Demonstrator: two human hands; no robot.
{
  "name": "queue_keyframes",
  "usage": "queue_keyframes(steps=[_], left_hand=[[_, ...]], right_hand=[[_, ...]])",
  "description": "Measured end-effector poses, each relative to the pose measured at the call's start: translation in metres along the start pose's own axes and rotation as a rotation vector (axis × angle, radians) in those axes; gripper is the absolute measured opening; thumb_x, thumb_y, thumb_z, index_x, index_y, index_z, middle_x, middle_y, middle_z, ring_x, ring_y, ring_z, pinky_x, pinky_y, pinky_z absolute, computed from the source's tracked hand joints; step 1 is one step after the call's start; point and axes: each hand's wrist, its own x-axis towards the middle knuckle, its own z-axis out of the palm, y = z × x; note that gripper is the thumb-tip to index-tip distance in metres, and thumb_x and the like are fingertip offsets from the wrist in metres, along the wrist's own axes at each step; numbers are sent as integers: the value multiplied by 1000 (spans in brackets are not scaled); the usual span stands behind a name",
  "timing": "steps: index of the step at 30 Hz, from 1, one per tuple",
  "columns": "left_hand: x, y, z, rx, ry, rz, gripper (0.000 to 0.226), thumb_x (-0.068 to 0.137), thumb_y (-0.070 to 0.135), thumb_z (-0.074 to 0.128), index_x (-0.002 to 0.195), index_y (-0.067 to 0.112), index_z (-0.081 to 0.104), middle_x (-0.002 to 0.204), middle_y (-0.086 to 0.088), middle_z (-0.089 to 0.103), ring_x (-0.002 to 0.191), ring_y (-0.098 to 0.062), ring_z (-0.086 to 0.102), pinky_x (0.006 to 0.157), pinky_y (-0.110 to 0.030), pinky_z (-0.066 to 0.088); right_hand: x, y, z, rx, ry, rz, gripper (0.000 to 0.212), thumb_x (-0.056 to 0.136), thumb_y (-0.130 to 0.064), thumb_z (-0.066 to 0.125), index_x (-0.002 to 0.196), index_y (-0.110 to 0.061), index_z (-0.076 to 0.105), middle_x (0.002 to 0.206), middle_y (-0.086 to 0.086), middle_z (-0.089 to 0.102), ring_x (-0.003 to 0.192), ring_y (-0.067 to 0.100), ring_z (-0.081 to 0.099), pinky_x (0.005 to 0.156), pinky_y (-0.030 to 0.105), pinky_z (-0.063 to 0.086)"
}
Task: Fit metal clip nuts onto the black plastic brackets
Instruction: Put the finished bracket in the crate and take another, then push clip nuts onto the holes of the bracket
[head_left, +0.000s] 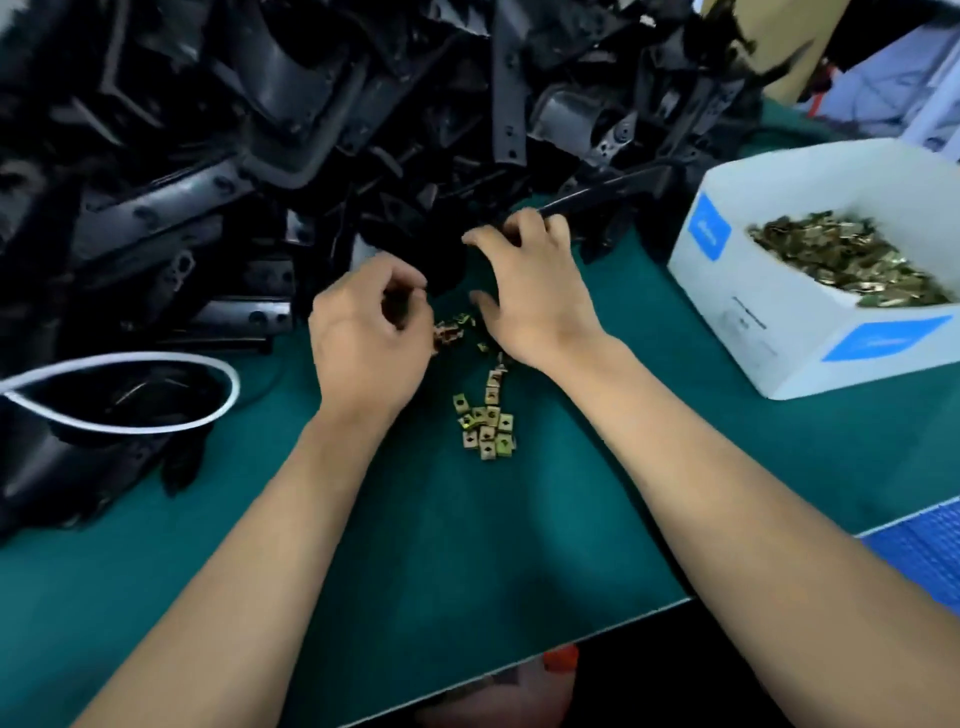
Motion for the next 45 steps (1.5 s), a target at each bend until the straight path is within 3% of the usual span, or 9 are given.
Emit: queue_keyframes(steps=[4, 11, 14, 19, 25, 31, 35, 39, 45], left_hand=[[7, -7, 0, 157, 117, -124, 24, 84, 18, 64, 108, 15, 67, 114, -4, 64, 111, -26, 54, 96, -21, 34], [7, -9, -4, 439, -150, -214, 50, 85, 22, 67, 134, 22, 57, 131, -3, 62, 131, -32, 43, 105, -50, 31], [7, -13, -8, 457, -120, -195, 37, 90, 20, 69, 126, 27, 66, 121, 0, 67, 126, -32, 46, 100, -48, 29], [9, -15, -16, 384, 11, -217, 23, 97, 25, 67, 120, 26, 67, 114, 4, 69, 113, -29, 53, 92, -44, 31], [22, -19, -32, -353, 57, -186, 13, 107, 20, 50, 104, 13, 61, 86, 10, 63, 81, -3, 58, 74, -25, 45], [21, -15, -37, -987, -80, -569, 49, 114, 40, 29, 111, 12, 70, 86, -2, 63, 84, -18, 58, 78, -31, 49], [21, -14, -29, -702, -66, -475, 49, 112, 38, 30, 93, 16, 70, 84, -6, 63, 81, -17, 56, 78, -35, 45], [10, -11, -15, -267, -117, -58, 30, 107, 33, 45, 87, 12, 55, 77, 3, 54, 76, -9, 52, 69, -40, 44], [8, -10, -12, -131, -98, 63, 22, 96, 31, 71, 92, 9, 67, 88, 2, 64, 84, -18, 60, 74, -34, 50]], right_hand=[[4, -6, 16, 54, -187, -140, 59, 104, -38, 54, 159, -41, 33, 168, 0, 26, 152, 28, 14, 111, 49, 24], [2, -4, 5, 305, -251, -224, 35, 98, -24, 68, 133, -25, 68, 149, -4, 52, 140, 18, 41, 118, 40, 30], [-2, -7, 0, 475, -174, -214, 22, 92, -15, 75, 114, -16, 77, 116, -3, 70, 108, 10, 64, 98, 26, 48], [-6, -9, -5, 504, -176, -217, 12, 87, -30, 81, 90, -19, 77, 88, -5, 70, 77, 12, 64, 75, 34, 52], [-8, -9, -4, 399, -366, -308, 28, 76, -40, 89, 96, -26, 75, 94, -5, 57, 78, 12, 55, 69, 31, 44], [-9, -6, -1, 426, -339, -298, 8, 91, -25, 78, 86, -21, 73, 89, -10, 60, 77, 7, 54, 71, 22, 41], [-12, -11, 0, 503, -205, -278, 15, 91, -32, 77, 87, -19, 71, 87, -6, 65, 75, 12, 58, 67, 24, 44], [-16, -27, 1, 819, -81, -208, 21, 89, -54, 69, 85, -34, 66, 71, -16, 64, 64, 2, 57, 60, 20, 43], [-17, -30, 4, 1050, -60, -129, 33, 100, -32, 68, 78, -57, 67, 67, -36, 59, 66, -14, 60, 59, 5, 43]])
